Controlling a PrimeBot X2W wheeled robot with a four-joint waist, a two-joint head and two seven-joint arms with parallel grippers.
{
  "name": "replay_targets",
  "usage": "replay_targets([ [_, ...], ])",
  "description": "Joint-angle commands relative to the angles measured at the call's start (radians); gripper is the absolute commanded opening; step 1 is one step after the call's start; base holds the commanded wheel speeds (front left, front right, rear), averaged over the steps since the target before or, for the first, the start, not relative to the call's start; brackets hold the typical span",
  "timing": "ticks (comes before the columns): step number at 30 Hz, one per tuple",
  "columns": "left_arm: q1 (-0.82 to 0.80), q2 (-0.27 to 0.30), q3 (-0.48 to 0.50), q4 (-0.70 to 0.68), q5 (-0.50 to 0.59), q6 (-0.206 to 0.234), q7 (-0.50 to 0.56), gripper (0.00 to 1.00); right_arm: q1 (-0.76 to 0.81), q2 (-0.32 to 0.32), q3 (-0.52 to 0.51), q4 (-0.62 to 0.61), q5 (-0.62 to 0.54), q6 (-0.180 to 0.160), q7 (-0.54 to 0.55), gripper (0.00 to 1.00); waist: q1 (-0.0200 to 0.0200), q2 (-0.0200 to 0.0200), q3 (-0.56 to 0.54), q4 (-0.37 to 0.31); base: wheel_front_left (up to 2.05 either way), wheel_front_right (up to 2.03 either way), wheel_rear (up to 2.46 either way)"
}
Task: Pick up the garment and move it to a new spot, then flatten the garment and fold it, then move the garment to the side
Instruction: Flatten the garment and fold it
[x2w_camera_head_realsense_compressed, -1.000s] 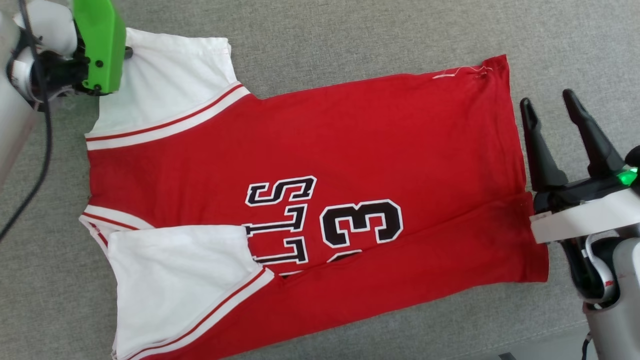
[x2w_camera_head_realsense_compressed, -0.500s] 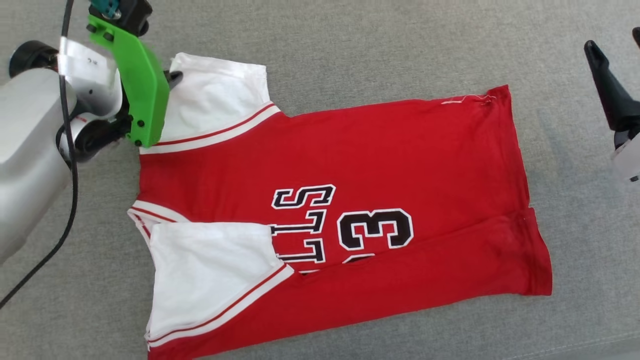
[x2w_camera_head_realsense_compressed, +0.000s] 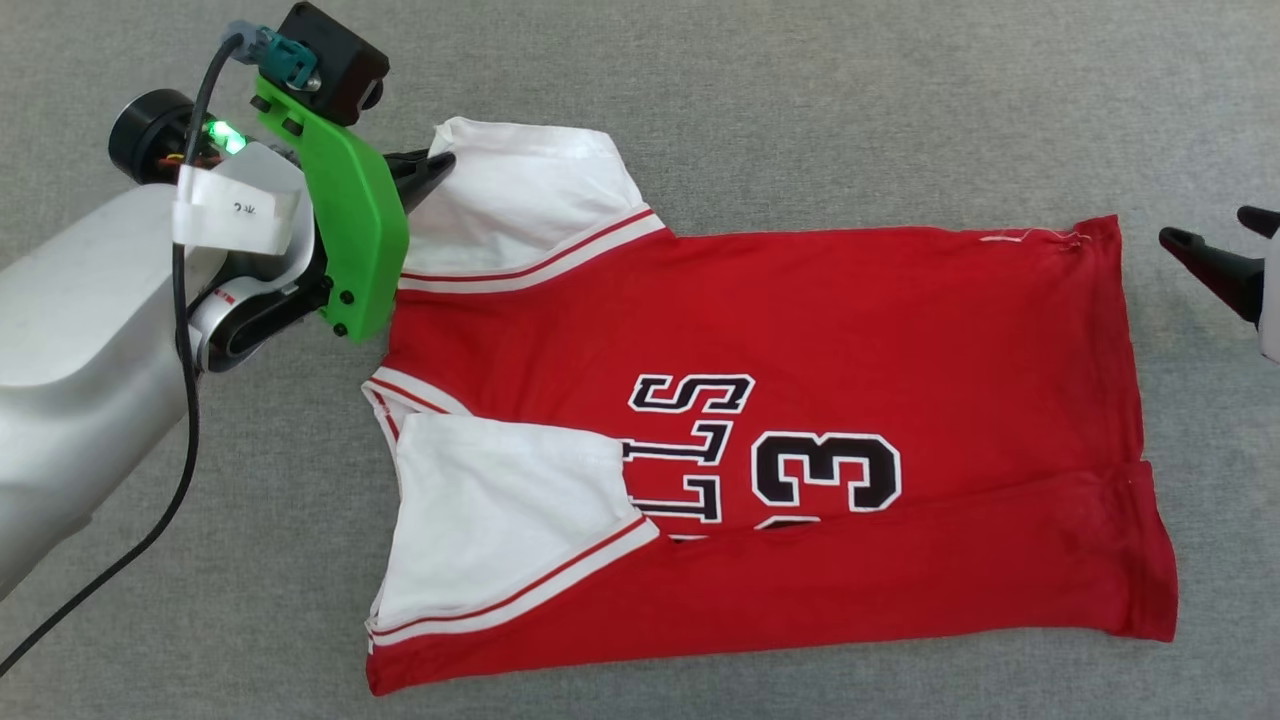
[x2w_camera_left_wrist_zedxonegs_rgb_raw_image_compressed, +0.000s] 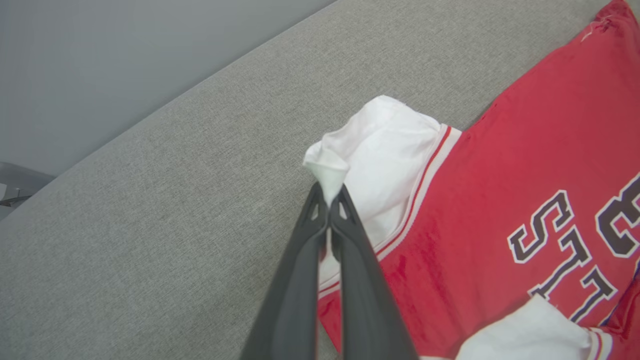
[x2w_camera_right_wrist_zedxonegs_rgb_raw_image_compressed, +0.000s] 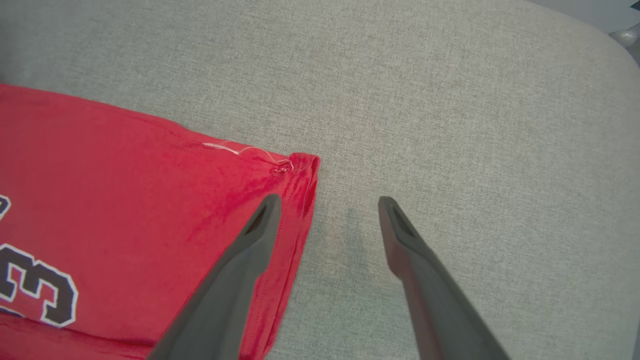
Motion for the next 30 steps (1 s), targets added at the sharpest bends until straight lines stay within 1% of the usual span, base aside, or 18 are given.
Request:
replay_targets([
  [1, 0.001, -0.001, 0.004, -0.01, 0.01, 0.006, -0.01, 0.0, -0.028, 0.004, 0.016, 0.018, 0.0, -0.001, 0.018, 1.0, 0.0, -0.0001, 0.017, 0.02, 0.0, 0.0, 0.0],
  [5, -0.013, -0.004, 0.008, -0.035, 0.023, 0.012, -0.02, 0.0, -0.065, 0.033, 0.04, 0.081, -0.014, -0.001, 0.026, 1.0, 0.0, -0.0001, 0.042, 0.039, 0.0, 0.0, 0.0],
  [10, -0.031, -0.006, 0.015, -0.055, 0.034, 0.015, -0.03, 0.0, -0.111, 0.067, 0.083, 0.175, -0.045, -0.001, 0.003, 1.0, 0.0, -0.0001, 0.076, 0.056, 0.0, 0.0, 0.0],
  [13, -0.038, -0.004, 0.018, -0.058, 0.039, 0.014, -0.038, 0.0, -0.115, 0.08, 0.128, 0.227, -0.052, -0.001, -0.005, 1.0, 0.0, -0.0001, 0.092, 0.063, 0.0, 0.0, 0.0],
  [16, -0.036, -0.001, 0.019, -0.053, 0.039, 0.014, -0.044, 0.0, -0.094, 0.085, 0.184, 0.268, -0.038, -0.001, 0.013, 1.0, 0.0, -0.0001, 0.098, 0.062, 0.0, 0.0, 0.0],
  [19, -0.034, 0.001, 0.017, -0.046, 0.04, 0.013, -0.047, 0.0, -0.079, 0.085, 0.213, 0.292, -0.003, -0.001, 0.005, 1.0, 0.0, -0.0001, 0.099, 0.06, 0.0, 0.0, 0.0],
  [20, -0.033, 0.002, 0.017, -0.043, 0.039, 0.013, -0.049, 0.0, -0.079, 0.084, 0.216, 0.293, 0.003, -0.001, -0.01, 0.79, 0.0, -0.0001, 0.097, 0.058, 0.0, 0.0, 0.0],
  [21, -0.031, 0.003, 0.017, -0.04, 0.037, 0.012, -0.051, 0.0, -0.081, 0.082, 0.218, 0.296, 0.007, -0.001, -0.036, 0.09, 0.0, -0.0001, 0.094, 0.055, 0.0, 0.0, 0.0],
  [22, -0.029, 0.004, 0.017, -0.036, 0.035, 0.012, -0.053, 0.0, -0.082, 0.08, 0.22, 0.299, 0.01, -0.001, -0.056, 0.0, 0.0, -0.0001, 0.089, 0.053, 0.0, 0.0, 0.0],
  [25, -0.017, 0.004, 0.017, -0.02, 0.03, 0.01, -0.067, 0.0, -0.093, 0.073, 0.222, 0.298, 0.013, -0.001, -0.154, 0.0, 0.0, -0.0001, 0.065, 0.049, 0.0, 0.0, 0.0],
  [30, 0.019, 0.005, 0.012, -0.006, 0.023, 0.009, -0.095, 0.0, -0.078, 0.059, 0.228, 0.287, 0.036, -0.001, -0.288, 0.0, 0.0, -0.0001, -0.001, 0.047, 0.0, 0.0, 0.0],
])
